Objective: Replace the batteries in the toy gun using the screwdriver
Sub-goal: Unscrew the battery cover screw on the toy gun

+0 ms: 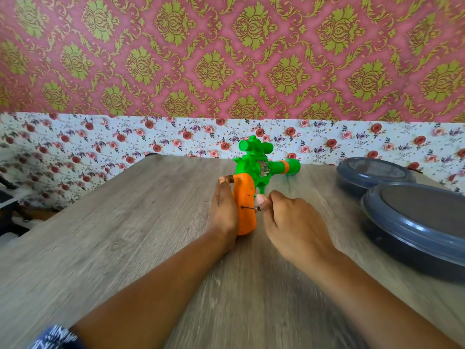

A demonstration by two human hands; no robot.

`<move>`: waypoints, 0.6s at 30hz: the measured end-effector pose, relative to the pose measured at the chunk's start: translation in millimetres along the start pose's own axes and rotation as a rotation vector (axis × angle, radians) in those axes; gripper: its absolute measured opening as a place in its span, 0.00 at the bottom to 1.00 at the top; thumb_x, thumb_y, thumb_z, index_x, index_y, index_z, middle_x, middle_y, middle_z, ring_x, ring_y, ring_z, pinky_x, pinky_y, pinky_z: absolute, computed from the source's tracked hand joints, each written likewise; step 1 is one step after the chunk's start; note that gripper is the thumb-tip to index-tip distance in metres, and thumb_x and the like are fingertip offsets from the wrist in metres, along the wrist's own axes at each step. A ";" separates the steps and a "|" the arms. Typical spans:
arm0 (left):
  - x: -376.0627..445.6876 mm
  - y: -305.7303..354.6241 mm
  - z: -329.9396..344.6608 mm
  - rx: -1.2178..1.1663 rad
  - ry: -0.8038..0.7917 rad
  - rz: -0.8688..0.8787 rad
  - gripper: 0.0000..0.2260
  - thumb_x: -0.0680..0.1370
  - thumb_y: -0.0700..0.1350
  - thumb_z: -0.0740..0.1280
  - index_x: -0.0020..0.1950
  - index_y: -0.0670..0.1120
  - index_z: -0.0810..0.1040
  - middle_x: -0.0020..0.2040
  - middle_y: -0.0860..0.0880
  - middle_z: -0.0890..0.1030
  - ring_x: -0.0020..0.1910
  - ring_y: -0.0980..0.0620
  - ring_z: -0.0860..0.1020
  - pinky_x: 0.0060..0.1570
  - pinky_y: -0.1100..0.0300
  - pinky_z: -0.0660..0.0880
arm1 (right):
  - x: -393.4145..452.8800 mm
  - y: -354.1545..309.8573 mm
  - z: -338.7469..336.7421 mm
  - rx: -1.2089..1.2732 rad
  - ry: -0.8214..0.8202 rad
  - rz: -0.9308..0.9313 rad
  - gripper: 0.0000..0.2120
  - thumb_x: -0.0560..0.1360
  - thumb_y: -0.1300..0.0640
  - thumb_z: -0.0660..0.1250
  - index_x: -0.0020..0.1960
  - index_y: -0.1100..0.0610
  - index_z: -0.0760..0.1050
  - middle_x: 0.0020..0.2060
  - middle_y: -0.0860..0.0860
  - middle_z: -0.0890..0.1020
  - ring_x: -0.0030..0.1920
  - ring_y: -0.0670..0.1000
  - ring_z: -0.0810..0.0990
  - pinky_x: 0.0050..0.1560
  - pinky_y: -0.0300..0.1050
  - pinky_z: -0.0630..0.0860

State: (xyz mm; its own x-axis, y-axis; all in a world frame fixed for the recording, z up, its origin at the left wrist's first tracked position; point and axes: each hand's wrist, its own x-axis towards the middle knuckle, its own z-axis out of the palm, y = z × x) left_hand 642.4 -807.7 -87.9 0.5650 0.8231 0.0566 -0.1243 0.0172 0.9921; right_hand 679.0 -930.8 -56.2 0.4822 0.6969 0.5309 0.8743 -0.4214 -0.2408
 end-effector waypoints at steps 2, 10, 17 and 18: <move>-0.7 0.1 0.7 0.007 0.008 0.006 0.21 0.72 0.68 0.46 0.55 0.65 0.72 0.60 0.43 0.79 0.57 0.43 0.78 0.59 0.40 0.73 | 0.1 -1.6 -1.7 -0.007 -0.012 0.005 0.15 0.80 0.46 0.49 0.47 0.55 0.69 0.38 0.55 0.80 0.39 0.58 0.78 0.33 0.45 0.61; 0.5 -0.2 1.0 0.012 0.004 0.034 0.19 0.75 0.66 0.45 0.52 0.64 0.72 0.57 0.43 0.79 0.56 0.44 0.78 0.59 0.40 0.73 | 6.9 1.8 -1.7 0.232 -0.079 0.009 0.08 0.76 0.52 0.63 0.41 0.51 0.65 0.34 0.49 0.80 0.35 0.51 0.78 0.36 0.47 0.74; 1.7 0.7 0.8 -0.016 0.013 0.049 0.20 0.80 0.62 0.46 0.58 0.56 0.72 0.58 0.42 0.79 0.57 0.44 0.78 0.62 0.42 0.72 | 4.7 -4.0 3.4 0.626 -0.172 0.169 0.06 0.79 0.55 0.58 0.44 0.53 0.69 0.32 0.51 0.82 0.23 0.50 0.76 0.32 0.48 0.76; 1.9 0.4 0.5 -0.020 0.008 0.047 0.20 0.78 0.63 0.46 0.57 0.57 0.72 0.59 0.43 0.78 0.58 0.44 0.77 0.62 0.41 0.71 | 4.1 -4.1 3.9 0.515 -0.175 0.144 0.07 0.79 0.51 0.56 0.46 0.52 0.69 0.34 0.51 0.82 0.27 0.53 0.78 0.35 0.50 0.77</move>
State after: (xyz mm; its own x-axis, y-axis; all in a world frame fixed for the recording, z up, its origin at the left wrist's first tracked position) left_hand 643.9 -806.5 -87.4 0.5517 0.8278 0.1021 -0.1666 -0.0106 0.9860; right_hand 677.6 -923.9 -56.2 0.5624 0.7577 0.3311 0.6921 -0.2122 -0.6899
